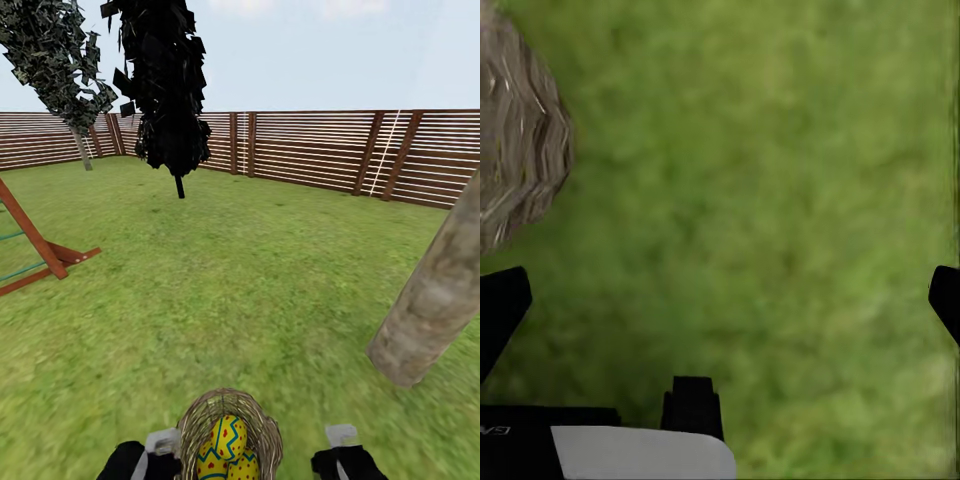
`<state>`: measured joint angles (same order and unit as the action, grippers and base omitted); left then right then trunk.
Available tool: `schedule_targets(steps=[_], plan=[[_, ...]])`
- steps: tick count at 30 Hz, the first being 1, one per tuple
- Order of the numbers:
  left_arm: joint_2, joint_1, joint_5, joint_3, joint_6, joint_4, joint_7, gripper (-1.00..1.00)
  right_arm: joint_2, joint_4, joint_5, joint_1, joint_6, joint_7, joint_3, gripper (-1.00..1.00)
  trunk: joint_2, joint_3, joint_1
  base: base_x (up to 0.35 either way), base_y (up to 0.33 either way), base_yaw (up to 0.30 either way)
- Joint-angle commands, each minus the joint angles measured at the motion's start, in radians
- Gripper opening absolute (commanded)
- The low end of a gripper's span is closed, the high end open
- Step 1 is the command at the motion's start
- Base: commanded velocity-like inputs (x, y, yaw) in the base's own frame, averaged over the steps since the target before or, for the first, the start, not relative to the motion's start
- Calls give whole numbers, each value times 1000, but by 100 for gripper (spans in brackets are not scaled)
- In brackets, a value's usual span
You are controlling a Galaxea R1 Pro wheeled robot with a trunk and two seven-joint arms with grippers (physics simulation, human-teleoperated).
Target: Take the three Easter eggs out of the wicker basket on the lawn in the garden, then place them on the lawn next to a single tree (choose any tree) so that all three eggs are next to the same tree and none are left in the basket.
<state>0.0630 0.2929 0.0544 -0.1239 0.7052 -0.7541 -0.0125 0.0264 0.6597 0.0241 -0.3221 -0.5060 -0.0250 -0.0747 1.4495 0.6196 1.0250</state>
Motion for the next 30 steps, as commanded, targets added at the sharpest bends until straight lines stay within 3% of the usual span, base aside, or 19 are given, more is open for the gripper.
schedule_targets(steps=[1,3,6,11,13,14,16,20,25,30], plan=[[1,17,4,-6,39,-41,-1,100,1,50,1,-6,-47,-3,-5,100,1,1,0,0,0,0],[1,55,4,-7,68,-69,-1,100,0,106,1,-18,-91,-4,-5,100,1,1,0,0,0,0],[1,135,4,-15,90,-45,0,100,-1,154,-1,-57,-128,-4,-3,100,1,1,0,0,0,0],[1,294,4,-25,97,105,2,100,-4,163,-3,-139,-144,-23,-1,100,1,1,0,0,0,0],[0,339,3,-26,96,153,7,100,-5,156,-4,-167,-145,-43,-1,100,1,1,0,0,0,0],[-4,389,2,-28,94,203,26,100,-6,128,-6,-210,-145,-71,0,100,1,1,0,0,0,0],[-18,424,2,-29,90,242,80,100,-6,33,-7,-279,-146,-88,8,100,1,1,0,0,0,0],[-39,440,2,-30,67,309,137,100,-6,-189,-7,-403,-140,-90,42,100,1,1,0,0,0,0],[-61,441,3,-30,53,350,136,100,-8,-233,-6,-430,-138,-89,47,100,1,1,0,0,0,0],[-63,441,1,-22,49,353,132,100,-8,-239,-5,-434,-136,-89,47,100,1,1,0,0,0,0]])
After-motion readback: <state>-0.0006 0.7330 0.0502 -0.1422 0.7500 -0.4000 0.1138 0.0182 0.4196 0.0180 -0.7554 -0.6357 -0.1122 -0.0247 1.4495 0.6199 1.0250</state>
